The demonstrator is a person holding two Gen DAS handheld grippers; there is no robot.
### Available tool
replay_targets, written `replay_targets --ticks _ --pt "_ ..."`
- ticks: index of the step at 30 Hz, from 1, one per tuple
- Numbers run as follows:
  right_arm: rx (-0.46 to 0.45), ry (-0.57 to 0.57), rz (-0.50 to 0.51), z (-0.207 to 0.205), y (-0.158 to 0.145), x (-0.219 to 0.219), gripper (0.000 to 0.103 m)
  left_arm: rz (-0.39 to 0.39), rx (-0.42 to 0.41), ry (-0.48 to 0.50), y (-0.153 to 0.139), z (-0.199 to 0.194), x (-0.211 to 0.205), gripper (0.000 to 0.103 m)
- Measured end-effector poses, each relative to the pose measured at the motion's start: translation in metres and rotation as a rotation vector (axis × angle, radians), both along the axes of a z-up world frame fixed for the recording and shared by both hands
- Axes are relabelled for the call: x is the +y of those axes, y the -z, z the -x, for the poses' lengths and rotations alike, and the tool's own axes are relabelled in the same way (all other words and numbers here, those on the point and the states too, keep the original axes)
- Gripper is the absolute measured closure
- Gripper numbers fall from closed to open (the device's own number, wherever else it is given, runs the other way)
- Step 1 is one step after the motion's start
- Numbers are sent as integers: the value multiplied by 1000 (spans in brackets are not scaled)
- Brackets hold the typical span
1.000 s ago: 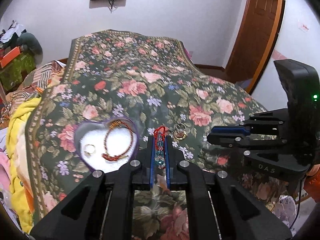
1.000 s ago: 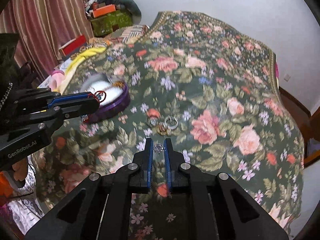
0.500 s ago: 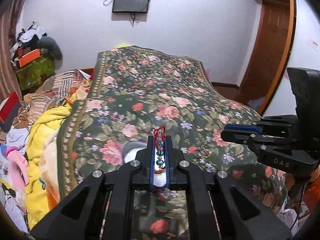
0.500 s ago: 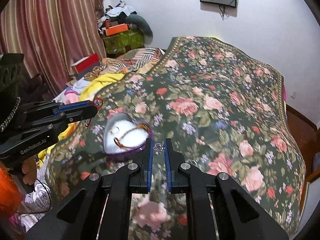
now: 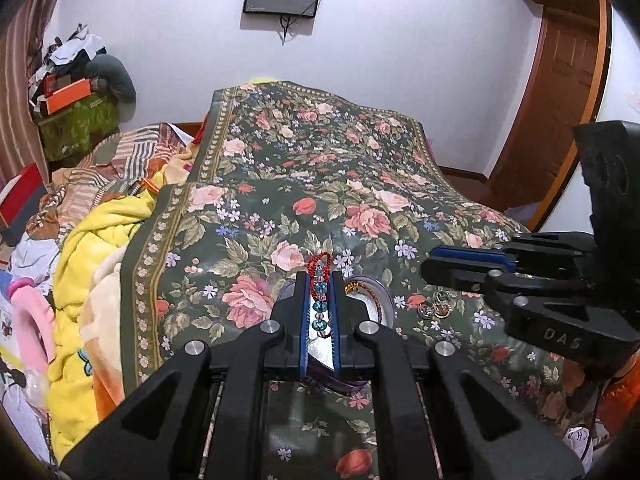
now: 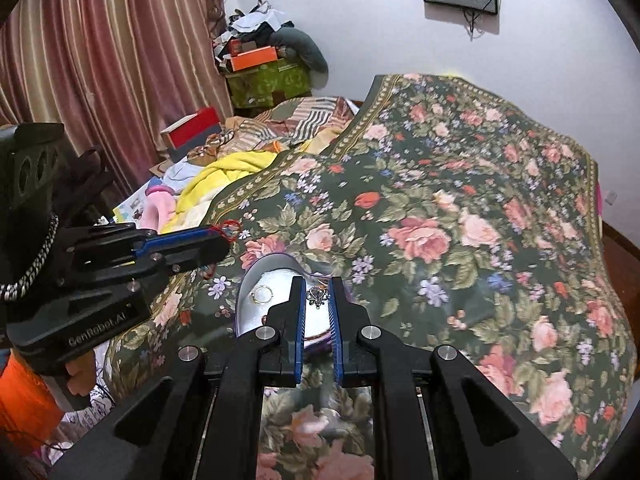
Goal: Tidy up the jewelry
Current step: 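Lower both held pieces into the heart tin and open both tools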
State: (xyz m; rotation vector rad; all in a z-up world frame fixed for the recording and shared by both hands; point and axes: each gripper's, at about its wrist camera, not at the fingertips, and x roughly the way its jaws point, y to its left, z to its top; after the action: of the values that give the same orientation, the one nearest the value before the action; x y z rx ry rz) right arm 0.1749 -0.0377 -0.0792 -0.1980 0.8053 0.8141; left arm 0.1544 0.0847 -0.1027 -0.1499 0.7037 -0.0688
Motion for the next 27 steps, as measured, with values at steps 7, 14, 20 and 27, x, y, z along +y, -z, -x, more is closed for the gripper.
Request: replay_targets --ticks 7,14,20,27 --pt "51 -13 14 -9 22 13 93 6 40 25 19 -14 -3 96" --pt "100 -38 33 -16 39 22 93 12 73 34 33 -24 -3 96" --pt "135 -47 40 -23 48 24 93 16 88 34 38 -29 0 96" --pt "152 -56 36 -24 49 23 93 3 94 46 40 -28 -3 96"
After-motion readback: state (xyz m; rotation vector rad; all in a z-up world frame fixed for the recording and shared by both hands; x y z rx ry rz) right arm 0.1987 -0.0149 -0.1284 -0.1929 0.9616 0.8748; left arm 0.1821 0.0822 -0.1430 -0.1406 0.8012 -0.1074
